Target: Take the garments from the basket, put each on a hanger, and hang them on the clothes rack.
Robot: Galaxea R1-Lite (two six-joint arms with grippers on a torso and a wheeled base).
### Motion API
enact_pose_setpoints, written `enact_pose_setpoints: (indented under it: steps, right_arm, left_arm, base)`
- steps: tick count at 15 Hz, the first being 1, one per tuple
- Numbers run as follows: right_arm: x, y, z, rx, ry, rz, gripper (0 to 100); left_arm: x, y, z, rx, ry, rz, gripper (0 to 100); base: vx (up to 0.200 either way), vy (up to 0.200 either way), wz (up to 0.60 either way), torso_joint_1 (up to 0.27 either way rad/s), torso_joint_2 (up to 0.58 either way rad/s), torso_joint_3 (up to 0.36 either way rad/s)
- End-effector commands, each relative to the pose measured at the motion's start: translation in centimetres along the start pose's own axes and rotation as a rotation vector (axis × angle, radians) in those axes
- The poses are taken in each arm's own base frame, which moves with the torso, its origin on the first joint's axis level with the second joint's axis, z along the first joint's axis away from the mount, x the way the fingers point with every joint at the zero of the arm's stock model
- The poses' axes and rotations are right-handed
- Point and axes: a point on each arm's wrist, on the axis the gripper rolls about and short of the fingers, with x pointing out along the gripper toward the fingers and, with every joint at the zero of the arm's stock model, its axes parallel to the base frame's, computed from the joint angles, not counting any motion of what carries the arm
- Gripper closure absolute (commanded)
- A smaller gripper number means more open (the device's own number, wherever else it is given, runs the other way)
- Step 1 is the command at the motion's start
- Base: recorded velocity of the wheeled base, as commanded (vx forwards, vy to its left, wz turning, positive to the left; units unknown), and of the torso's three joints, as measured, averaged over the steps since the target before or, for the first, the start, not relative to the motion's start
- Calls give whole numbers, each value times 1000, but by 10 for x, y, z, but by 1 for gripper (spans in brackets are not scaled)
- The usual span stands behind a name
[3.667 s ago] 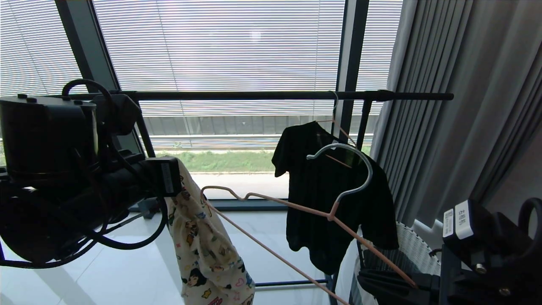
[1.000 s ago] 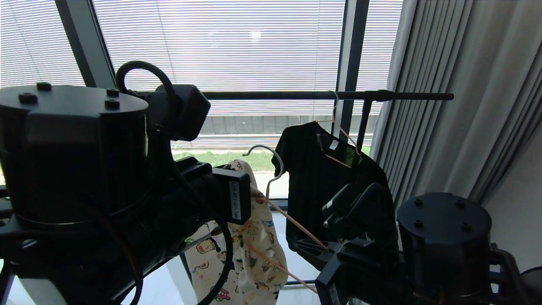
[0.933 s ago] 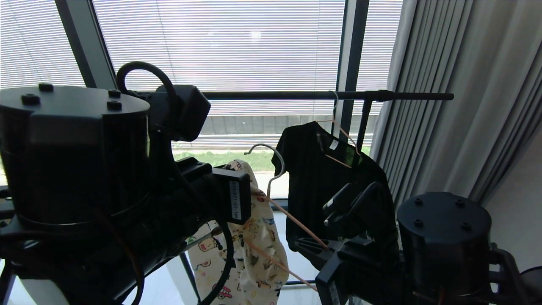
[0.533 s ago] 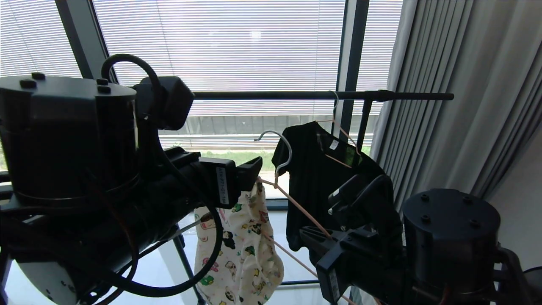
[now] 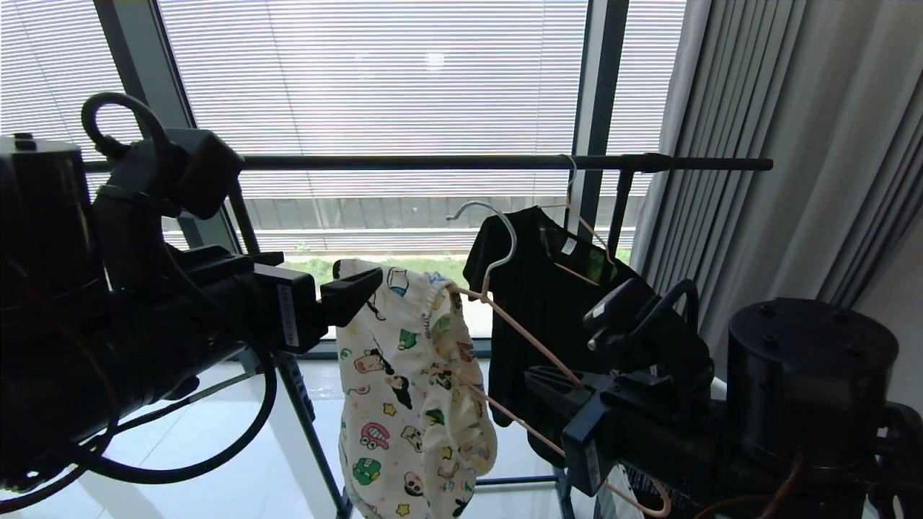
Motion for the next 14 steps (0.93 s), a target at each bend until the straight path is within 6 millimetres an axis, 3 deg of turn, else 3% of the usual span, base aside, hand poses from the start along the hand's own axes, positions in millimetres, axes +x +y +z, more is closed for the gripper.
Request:
enact_pose_setpoints:
  steps: [1,3,6,9,14]
  right_arm:
    - [-21,-13,2,-31,-20,38,100]
    - [-45,-20,-5,-110,18,133,100]
    - [-72,-21,-20,-145,80,239,100]
    - [-81,-18,-34,-202,106,279,100]
    - [-82,-1,-36,-233,111,359,100]
  left_arm:
    - [-22,14,-7,35,-29,-50,0]
    - [-37,14,-15,77,-48,-218,0]
    - [-52,12,-48,271,-36,-462,0]
    - [-56,5,-61,321,-34,-637,0]
    - [-44,-12,-69,342,33,-734,0]
  base:
    - [0,0,0,0,0,0]
    - [0,0,0,0,0,0]
    - [0,0,0,0,0,0]
    - [0,0,0,0,0,0]
    - [0,0,0,0,0,0]
